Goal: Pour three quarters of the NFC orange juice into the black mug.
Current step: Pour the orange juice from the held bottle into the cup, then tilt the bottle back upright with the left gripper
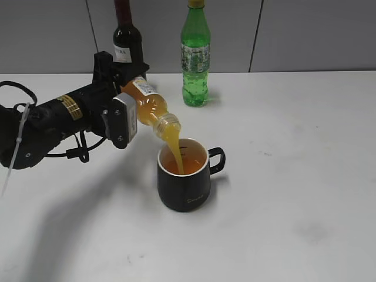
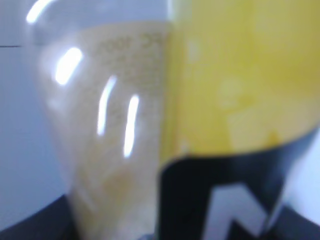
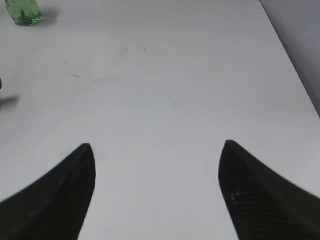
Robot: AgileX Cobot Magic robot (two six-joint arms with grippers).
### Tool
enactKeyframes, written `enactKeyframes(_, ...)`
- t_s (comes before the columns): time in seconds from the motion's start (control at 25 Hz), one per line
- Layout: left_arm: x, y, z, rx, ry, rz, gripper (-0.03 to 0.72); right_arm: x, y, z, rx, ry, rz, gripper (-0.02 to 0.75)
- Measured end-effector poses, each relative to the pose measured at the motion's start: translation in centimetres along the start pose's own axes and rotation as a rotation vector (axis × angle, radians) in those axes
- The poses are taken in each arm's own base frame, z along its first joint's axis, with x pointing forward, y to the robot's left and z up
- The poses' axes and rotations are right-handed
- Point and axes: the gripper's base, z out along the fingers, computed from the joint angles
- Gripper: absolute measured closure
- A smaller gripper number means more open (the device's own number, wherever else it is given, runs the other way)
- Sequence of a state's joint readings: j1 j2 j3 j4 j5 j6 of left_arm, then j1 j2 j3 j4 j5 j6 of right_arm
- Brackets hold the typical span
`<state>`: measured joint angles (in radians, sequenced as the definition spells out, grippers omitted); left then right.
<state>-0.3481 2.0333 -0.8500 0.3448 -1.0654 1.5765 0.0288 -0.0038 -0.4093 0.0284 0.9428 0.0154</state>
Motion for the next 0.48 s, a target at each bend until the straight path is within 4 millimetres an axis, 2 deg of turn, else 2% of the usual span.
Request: enactKeyframes(0.48,0.01,0.02,0.0,-0.002,0.002,0.038,0.217,0.0,0.0,0.0,0.0,0.0,0.0,0.155)
